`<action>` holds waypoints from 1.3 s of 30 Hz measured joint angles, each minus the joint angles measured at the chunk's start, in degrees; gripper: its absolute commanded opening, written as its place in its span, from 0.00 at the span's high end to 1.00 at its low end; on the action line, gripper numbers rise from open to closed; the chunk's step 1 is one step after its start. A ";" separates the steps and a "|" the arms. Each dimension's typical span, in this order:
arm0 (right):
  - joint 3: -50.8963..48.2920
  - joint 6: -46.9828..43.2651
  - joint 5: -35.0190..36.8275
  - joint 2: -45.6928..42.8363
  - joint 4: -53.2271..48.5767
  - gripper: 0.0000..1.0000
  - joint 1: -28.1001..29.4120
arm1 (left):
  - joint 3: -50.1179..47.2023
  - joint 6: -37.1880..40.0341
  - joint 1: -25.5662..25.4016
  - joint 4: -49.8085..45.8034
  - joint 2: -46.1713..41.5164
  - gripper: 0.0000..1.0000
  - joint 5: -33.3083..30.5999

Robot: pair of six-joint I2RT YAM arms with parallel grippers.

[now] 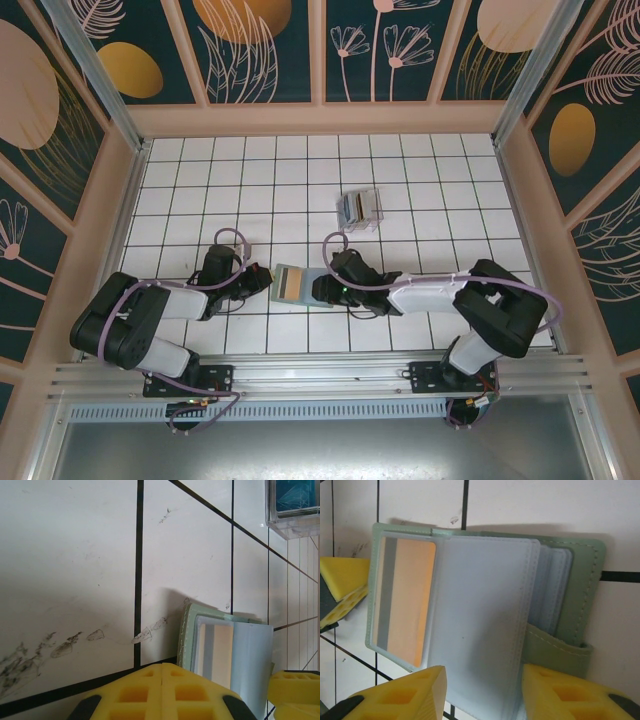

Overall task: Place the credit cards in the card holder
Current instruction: Flip over the card slot on the card holder.

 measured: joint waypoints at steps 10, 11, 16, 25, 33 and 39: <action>1.09 -0.24 -0.15 0.11 -0.28 0.63 0.00 | 0.00 0.00 -0.02 -0.04 -0.07 0.97 0.00; 1.16 -0.26 -0.15 0.11 -0.24 0.64 0.00 | 0.00 0.00 -0.02 -0.04 -0.07 0.98 0.02; 1.18 -0.28 -0.37 0.11 -0.20 0.70 0.00 | 0.00 0.00 -0.02 -0.07 -0.07 0.98 0.04; -1.68 -0.46 -4.37 -0.37 8.11 0.81 -0.87 | 0.00 0.48 -0.02 -0.52 -0.28 0.96 0.07; -4.87 2.32 -12.66 0.92 22.84 0.79 -3.82 | -0.31 0.70 -0.02 -0.31 -0.44 0.95 0.50; -5.27 7.28 -18.93 8.11 34.07 0.84 -4.83 | -1.86 0.72 -0.07 0.98 -1.20 0.95 1.53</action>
